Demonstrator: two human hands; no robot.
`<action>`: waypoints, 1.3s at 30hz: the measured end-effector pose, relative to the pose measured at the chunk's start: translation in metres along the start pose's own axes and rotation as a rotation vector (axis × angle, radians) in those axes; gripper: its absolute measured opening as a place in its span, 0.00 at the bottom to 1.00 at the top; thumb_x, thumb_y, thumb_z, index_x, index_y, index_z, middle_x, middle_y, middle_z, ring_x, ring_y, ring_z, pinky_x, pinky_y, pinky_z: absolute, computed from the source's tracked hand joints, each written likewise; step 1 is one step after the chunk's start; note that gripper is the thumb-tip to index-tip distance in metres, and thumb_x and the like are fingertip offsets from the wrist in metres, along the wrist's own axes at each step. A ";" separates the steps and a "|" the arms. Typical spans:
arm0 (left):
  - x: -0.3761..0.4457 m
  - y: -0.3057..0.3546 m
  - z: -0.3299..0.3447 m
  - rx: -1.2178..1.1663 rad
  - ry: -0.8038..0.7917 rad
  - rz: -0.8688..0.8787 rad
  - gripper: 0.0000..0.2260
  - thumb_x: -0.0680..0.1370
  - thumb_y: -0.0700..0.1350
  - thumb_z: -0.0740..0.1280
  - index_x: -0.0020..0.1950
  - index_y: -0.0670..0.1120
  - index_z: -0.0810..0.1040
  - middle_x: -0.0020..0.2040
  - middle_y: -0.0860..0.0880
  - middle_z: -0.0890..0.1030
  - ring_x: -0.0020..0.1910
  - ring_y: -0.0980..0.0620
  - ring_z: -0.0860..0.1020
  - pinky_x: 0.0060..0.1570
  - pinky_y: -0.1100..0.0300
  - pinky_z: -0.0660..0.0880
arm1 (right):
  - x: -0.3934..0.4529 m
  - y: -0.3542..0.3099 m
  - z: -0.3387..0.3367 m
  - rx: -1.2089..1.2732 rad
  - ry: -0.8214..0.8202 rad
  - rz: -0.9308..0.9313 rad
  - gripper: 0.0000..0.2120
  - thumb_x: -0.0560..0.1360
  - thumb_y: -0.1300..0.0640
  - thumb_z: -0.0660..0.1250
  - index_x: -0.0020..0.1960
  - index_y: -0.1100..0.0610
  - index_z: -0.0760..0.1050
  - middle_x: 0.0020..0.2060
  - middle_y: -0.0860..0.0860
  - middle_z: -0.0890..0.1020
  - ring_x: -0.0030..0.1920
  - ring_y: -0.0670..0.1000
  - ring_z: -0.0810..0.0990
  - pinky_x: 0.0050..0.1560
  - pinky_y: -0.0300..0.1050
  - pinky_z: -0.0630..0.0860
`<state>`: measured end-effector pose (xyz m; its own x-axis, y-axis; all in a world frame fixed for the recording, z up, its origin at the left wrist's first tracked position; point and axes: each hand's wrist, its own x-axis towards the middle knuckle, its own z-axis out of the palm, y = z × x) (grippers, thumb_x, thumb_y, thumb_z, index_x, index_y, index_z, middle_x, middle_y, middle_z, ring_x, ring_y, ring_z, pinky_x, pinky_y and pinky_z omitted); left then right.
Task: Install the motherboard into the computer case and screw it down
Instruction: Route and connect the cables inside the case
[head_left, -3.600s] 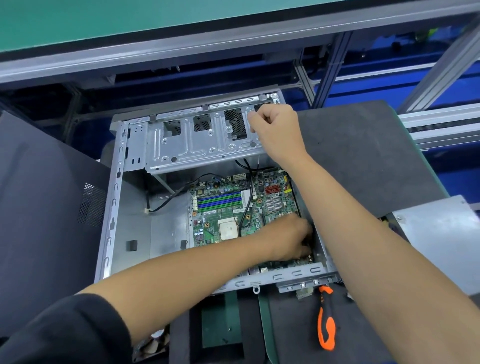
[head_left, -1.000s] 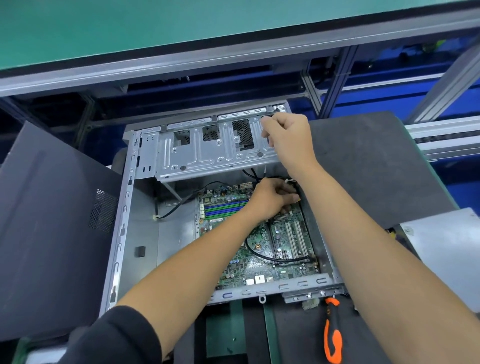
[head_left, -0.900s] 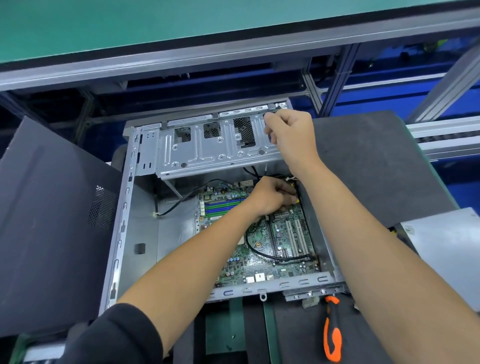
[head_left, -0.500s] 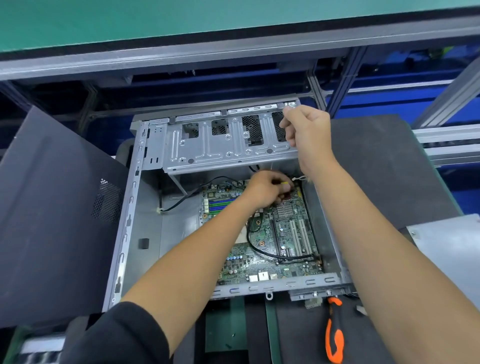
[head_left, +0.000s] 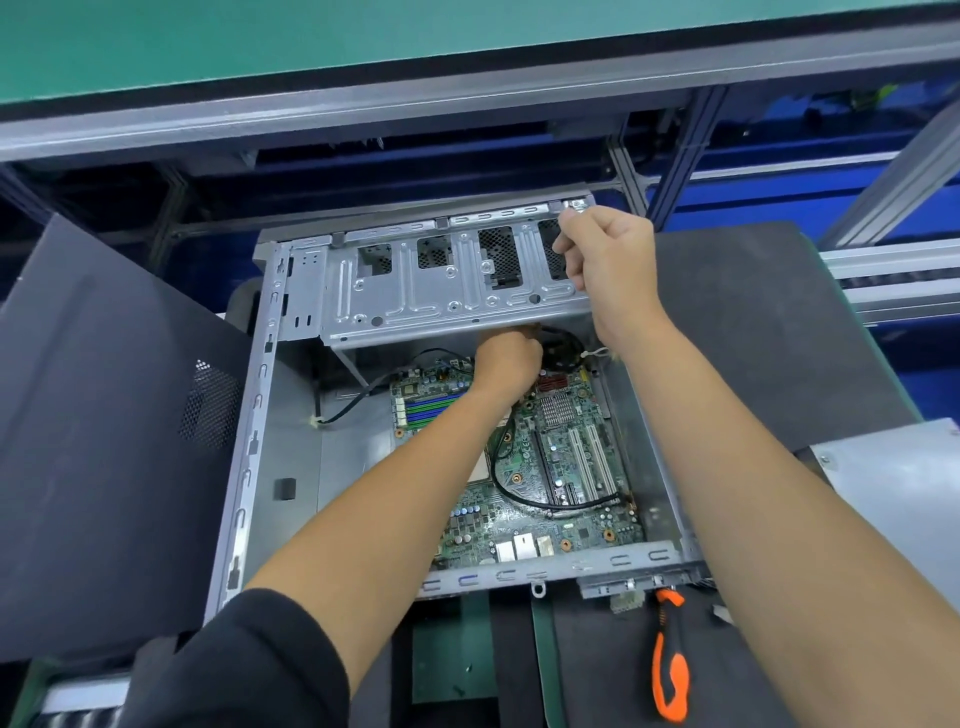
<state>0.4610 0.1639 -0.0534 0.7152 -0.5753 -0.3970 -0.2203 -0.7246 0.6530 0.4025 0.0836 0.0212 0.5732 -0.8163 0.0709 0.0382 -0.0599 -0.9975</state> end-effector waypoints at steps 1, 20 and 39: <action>0.000 0.001 0.000 0.008 -0.021 -0.030 0.18 0.80 0.36 0.53 0.30 0.44 0.60 0.29 0.48 0.64 0.29 0.48 0.64 0.32 0.58 0.61 | 0.000 0.000 0.000 0.003 -0.001 0.001 0.17 0.77 0.60 0.64 0.29 0.59 0.73 0.20 0.47 0.69 0.23 0.44 0.65 0.27 0.33 0.66; 0.007 0.002 0.003 0.330 -0.224 0.165 0.28 0.81 0.62 0.45 0.62 0.42 0.72 0.60 0.40 0.77 0.63 0.40 0.72 0.65 0.48 0.64 | 0.002 0.002 0.000 -0.051 -0.020 -0.020 0.18 0.77 0.59 0.64 0.29 0.60 0.73 0.19 0.45 0.70 0.23 0.43 0.66 0.28 0.33 0.67; 0.014 0.004 0.005 0.275 -0.302 0.257 0.27 0.81 0.60 0.51 0.74 0.44 0.61 0.75 0.43 0.63 0.74 0.45 0.59 0.68 0.53 0.58 | 0.004 0.006 0.000 -0.061 -0.026 -0.047 0.17 0.77 0.60 0.64 0.32 0.68 0.74 0.22 0.52 0.69 0.25 0.47 0.65 0.29 0.32 0.67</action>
<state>0.4667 0.1509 -0.0598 0.3992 -0.8036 -0.4414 -0.5612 -0.5949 0.5755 0.4052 0.0799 0.0152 0.5929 -0.7967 0.1170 0.0161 -0.1335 -0.9909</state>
